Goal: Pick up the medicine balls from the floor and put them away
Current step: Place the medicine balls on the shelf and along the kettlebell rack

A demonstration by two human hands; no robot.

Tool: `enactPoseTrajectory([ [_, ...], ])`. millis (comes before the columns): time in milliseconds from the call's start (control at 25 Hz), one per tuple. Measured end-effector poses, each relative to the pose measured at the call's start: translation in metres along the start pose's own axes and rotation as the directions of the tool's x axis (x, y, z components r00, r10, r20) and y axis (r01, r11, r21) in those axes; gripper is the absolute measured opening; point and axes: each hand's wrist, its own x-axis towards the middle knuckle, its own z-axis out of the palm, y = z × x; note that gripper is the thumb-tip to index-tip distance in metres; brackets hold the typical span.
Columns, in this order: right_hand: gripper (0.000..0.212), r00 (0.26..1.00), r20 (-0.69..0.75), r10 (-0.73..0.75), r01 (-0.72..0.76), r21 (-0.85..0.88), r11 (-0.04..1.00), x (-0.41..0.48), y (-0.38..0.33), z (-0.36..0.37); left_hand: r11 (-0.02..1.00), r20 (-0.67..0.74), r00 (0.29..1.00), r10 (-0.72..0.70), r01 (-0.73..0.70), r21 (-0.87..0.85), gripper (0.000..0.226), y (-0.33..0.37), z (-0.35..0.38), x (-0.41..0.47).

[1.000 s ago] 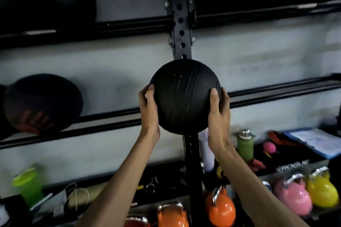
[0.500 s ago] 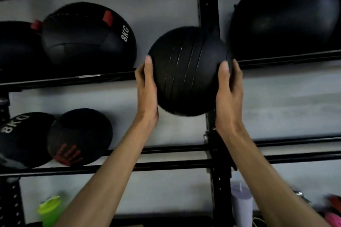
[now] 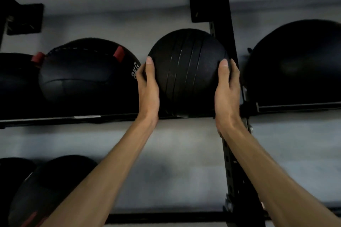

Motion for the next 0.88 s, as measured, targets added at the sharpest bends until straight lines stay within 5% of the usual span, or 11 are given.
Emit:
enactPoseTrajectory([
  [360,0.088,0.99,0.138,-0.03,0.06,-0.222,0.973,0.079,0.051,0.021,0.996,-0.039,0.999,0.037,-0.033,0.079,0.056,-0.053,0.002,0.07],
  [600,0.062,0.983,0.18,-0.028,0.082,-0.301,0.95,0.102,0.083,0.031,0.952,-0.031,0.996,0.078,-0.065,0.3,0.056,-0.087,0.007,0.1],
  [880,0.067,0.967,0.229,0.108,0.031,-0.531,0.846,0.107,0.113,0.032,0.884,0.071,0.997,-0.045,0.007,0.467,0.079,-0.12,0.005,0.111],
])
